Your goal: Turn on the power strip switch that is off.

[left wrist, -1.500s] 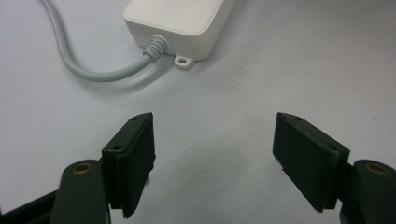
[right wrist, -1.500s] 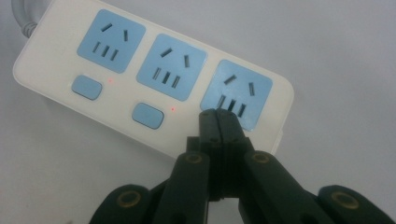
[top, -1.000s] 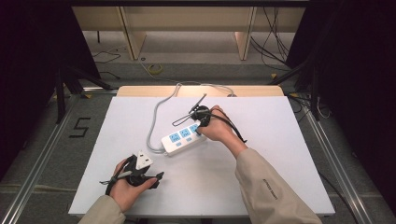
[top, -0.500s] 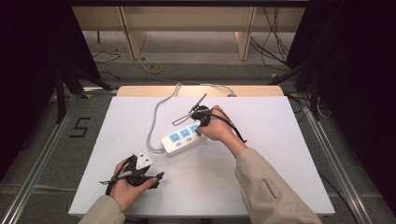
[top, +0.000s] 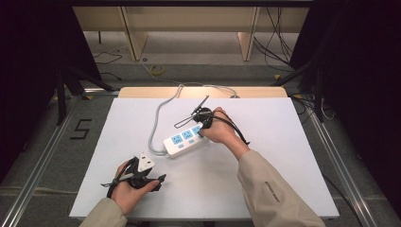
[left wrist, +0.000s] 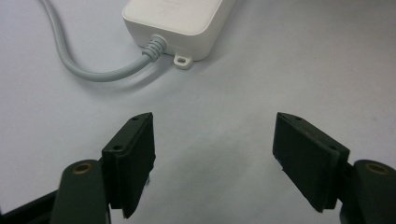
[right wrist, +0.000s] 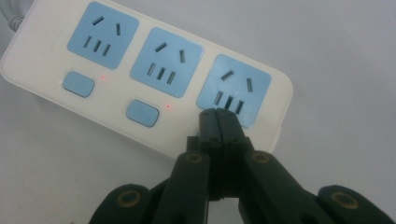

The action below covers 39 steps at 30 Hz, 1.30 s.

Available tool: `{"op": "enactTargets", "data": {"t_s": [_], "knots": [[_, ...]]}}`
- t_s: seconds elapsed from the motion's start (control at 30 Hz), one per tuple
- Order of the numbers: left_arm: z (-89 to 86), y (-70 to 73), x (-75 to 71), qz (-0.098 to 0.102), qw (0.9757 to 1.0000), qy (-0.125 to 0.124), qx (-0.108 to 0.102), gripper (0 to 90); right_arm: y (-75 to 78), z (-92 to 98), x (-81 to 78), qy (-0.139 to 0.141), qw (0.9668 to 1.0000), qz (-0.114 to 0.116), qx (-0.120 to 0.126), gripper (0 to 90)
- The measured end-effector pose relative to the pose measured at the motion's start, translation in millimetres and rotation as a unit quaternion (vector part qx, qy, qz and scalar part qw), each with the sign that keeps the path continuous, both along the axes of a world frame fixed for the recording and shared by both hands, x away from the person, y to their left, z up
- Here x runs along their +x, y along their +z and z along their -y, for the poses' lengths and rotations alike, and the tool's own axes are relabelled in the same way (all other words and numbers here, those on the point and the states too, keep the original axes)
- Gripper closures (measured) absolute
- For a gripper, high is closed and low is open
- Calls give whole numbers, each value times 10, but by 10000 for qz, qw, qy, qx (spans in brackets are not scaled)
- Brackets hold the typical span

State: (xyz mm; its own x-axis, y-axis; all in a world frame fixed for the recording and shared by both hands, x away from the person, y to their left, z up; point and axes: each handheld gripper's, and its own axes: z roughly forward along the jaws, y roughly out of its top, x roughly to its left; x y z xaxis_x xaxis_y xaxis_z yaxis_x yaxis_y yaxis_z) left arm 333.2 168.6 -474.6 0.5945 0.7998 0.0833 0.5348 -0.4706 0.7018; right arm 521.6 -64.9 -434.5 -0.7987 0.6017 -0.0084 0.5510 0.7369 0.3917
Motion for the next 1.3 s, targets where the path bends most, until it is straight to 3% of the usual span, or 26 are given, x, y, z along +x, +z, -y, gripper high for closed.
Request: {"op": "enactTargets", "data": {"t_s": [0.73,0.83,0.87,0.97,1.17,1.23,1.3], "knots": [[10,-4,2,2,10000,-9,15,295,-16,-2,-9,-58,10000,19,6,900],[13,-5,2,-1,10000,-12,14,295,-26,3,-12,-66,9997,-170,146,900],[14,-6,2,-2,10000,-13,15,295,-38,-3,-20,-40,9996,-154,218,900],[9,-5,-1,7,10000,-8,10,295,-35,-63,-53,80,9999,89,7,900],[-2,-11,2,-12,10000,9,-8,295,-18,-40,-50,-13,10000,31,-17,900],[2,-9,1,-8,10000,6,-3,295,-2,-11,-44,-5,9999,120,-70,900],[4,-6,-1,-8,10000,-2,9,295,15,12,-46,-51,9999,116,51,900]]}}
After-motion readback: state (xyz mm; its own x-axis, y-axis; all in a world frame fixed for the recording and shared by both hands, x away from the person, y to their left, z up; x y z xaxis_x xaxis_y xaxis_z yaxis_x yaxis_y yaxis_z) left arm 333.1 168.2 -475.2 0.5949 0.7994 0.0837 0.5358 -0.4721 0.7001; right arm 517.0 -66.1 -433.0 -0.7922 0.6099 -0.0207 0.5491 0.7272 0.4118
